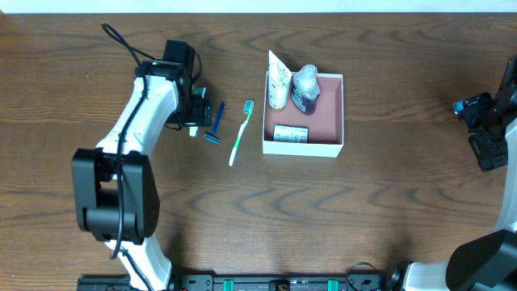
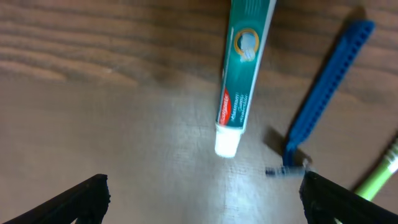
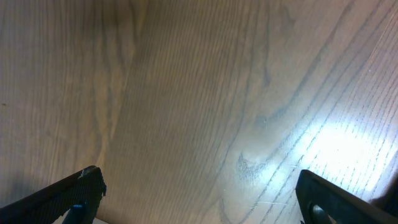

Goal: Pack container
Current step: 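Lower the left gripper onto the toothpaste tube and close on it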

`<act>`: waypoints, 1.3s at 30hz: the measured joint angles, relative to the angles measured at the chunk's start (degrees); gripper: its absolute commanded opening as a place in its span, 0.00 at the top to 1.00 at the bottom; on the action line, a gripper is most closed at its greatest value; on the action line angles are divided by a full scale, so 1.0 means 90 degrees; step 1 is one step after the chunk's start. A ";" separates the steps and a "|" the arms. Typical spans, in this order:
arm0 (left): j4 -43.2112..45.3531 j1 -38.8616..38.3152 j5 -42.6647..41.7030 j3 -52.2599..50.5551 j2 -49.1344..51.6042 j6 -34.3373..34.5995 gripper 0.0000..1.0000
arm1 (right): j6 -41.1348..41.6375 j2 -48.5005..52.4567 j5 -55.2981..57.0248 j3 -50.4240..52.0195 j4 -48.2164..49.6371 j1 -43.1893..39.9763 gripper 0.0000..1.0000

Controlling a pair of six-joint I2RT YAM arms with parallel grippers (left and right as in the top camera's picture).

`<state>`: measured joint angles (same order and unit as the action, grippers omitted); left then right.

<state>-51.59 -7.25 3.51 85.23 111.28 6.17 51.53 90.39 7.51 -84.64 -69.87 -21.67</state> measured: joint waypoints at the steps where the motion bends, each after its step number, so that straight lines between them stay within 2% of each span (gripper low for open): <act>1: 0.0061 0.0002 0.0007 0.0000 0.0039 0.0000 0.02 | 0.0000 0.0000 -0.0002 0.0000 -0.0002 0.0000 0.01; 17: 0.0631 0.0000 0.0041 0.0000 0.0848 -0.0214 0.02 | -0.0002 0.0000 0.0000 0.0000 -0.0002 0.0000 0.01; 39: 0.1124 0.0002 -0.0090 0.0000 0.0879 -0.0359 0.02 | -0.0002 0.0000 0.0000 0.0000 -0.0002 0.0000 0.01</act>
<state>-41.47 -7.22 2.70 85.23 119.20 2.94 51.51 90.39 7.51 -84.64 -69.89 -21.67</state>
